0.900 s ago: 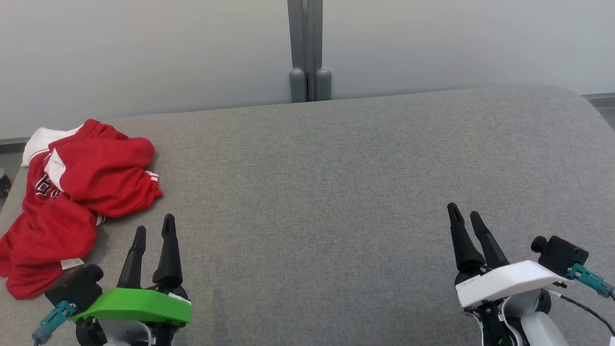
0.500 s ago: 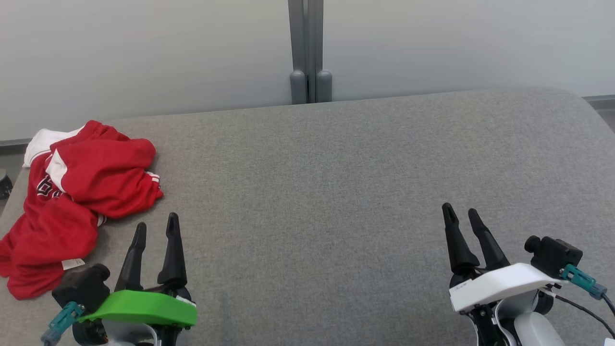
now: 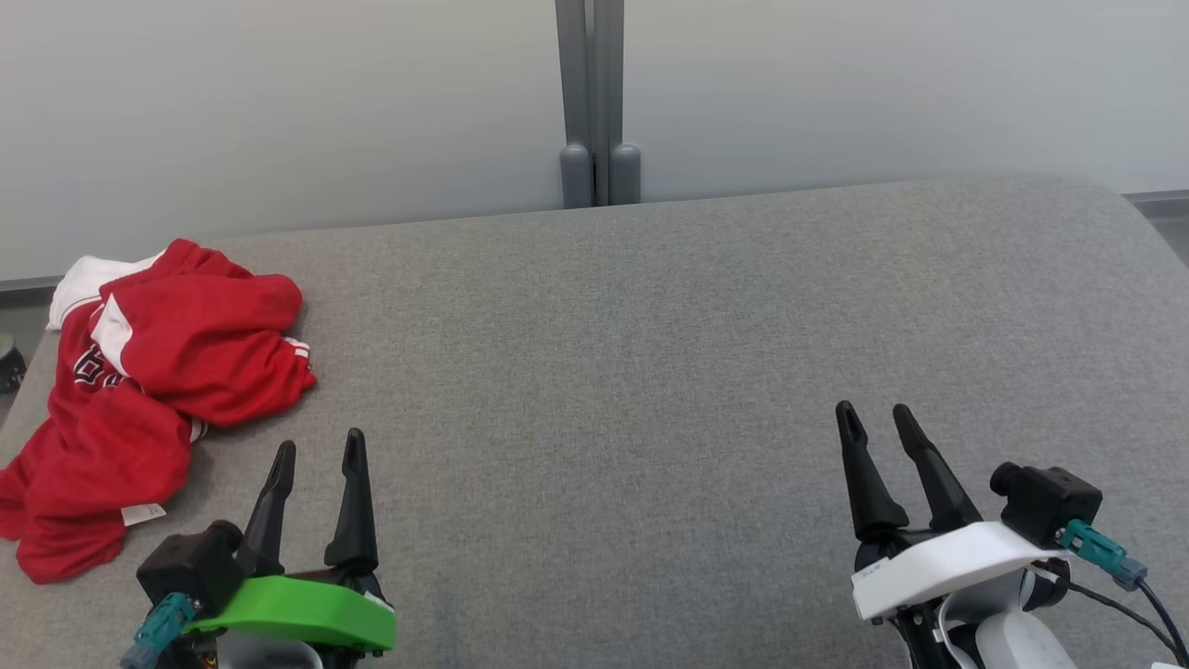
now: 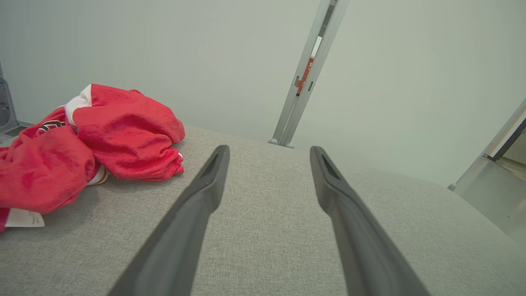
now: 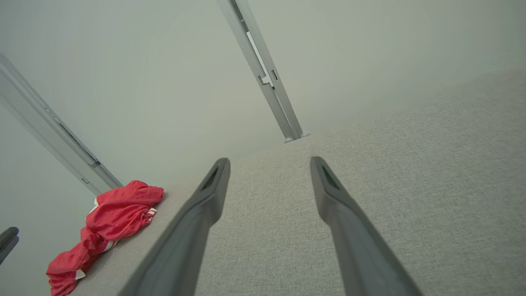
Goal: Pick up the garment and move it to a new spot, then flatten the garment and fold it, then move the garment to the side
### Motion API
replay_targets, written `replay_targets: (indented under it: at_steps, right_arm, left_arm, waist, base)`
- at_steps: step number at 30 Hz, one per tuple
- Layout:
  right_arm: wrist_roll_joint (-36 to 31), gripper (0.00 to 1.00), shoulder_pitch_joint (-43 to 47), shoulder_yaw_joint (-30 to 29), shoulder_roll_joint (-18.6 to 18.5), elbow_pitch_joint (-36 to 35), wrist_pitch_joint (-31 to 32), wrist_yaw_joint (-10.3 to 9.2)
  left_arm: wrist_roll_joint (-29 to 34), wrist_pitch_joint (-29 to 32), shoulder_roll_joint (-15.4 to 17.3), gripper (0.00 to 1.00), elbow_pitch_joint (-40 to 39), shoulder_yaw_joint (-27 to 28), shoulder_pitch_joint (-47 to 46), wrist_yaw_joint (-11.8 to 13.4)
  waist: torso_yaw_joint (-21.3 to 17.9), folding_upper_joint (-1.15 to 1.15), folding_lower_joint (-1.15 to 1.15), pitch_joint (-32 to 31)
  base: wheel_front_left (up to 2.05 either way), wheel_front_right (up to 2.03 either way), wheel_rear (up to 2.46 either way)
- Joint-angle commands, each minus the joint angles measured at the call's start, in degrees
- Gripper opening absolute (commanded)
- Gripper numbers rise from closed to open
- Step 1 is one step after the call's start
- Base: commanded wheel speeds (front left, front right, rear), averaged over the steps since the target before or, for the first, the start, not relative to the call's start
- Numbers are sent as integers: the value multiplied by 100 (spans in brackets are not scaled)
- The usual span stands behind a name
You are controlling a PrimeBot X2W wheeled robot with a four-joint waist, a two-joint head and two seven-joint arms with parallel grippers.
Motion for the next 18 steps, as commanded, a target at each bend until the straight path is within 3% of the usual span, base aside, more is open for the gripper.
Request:
replay_targets:
  at_steps: [1,18]
  right_arm:
    - [-140,100,3,25,-31,-69,-59,3]
    - [-920,100,107,35,-35,-88,-275,3]
  left_arm:
    - [140,-52,14,100,-5,6,-2,0]
    - [961,-264,12,100,73,-100,77,-59]
  waist:
    - [5,0,0,-10]
    - [40,0,0,-79]
  base:
    - [0,0,0]
    - [0,0,0]
